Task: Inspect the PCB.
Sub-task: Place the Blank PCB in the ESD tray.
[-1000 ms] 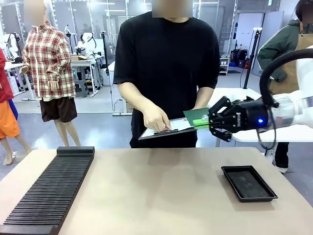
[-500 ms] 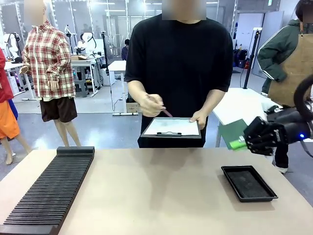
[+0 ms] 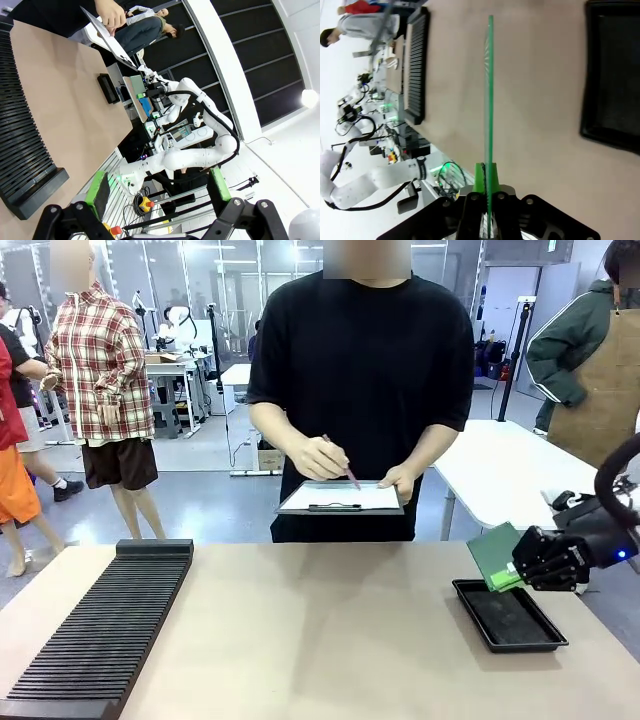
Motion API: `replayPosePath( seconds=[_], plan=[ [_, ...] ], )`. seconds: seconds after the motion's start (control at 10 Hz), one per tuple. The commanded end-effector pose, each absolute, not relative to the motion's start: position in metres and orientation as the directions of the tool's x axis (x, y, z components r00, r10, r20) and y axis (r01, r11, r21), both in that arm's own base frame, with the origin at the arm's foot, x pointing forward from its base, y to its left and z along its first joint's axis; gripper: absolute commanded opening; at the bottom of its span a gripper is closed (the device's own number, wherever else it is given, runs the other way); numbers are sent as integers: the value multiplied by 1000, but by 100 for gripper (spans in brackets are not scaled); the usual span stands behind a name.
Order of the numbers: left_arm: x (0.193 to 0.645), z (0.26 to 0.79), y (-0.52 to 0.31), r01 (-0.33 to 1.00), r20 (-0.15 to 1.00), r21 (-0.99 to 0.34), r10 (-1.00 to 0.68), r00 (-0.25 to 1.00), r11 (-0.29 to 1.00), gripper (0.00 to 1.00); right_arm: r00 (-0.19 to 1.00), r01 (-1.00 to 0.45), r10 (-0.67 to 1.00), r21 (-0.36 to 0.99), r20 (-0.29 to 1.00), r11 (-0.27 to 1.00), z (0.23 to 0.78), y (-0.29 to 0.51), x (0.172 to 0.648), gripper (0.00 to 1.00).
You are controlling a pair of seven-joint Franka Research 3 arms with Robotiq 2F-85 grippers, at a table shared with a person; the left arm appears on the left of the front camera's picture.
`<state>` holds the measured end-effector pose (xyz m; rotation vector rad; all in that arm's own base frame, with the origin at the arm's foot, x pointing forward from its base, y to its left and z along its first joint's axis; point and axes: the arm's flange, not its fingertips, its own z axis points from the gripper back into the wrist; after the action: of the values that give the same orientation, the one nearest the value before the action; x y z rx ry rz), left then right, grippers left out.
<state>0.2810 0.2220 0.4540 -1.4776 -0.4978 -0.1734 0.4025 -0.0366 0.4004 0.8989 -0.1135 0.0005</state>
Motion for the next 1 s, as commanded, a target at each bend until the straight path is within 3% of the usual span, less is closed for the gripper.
replayPosePath(
  seconds=[0.0,0.4,0.9],
  plan=[
    [280,456,222,411,427,-904,182,886,119,100,993,-52,-38,721,108,691,387,-43,425,3],
    [280,456,222,411,427,-904,182,886,119,100,996,42,-81,670,27,741,356,-54,457,3],
    [280,456,222,411,427,-904,182,886,119,100,992,74,-124,615,39,785,327,-55,486,3]
  ],
)
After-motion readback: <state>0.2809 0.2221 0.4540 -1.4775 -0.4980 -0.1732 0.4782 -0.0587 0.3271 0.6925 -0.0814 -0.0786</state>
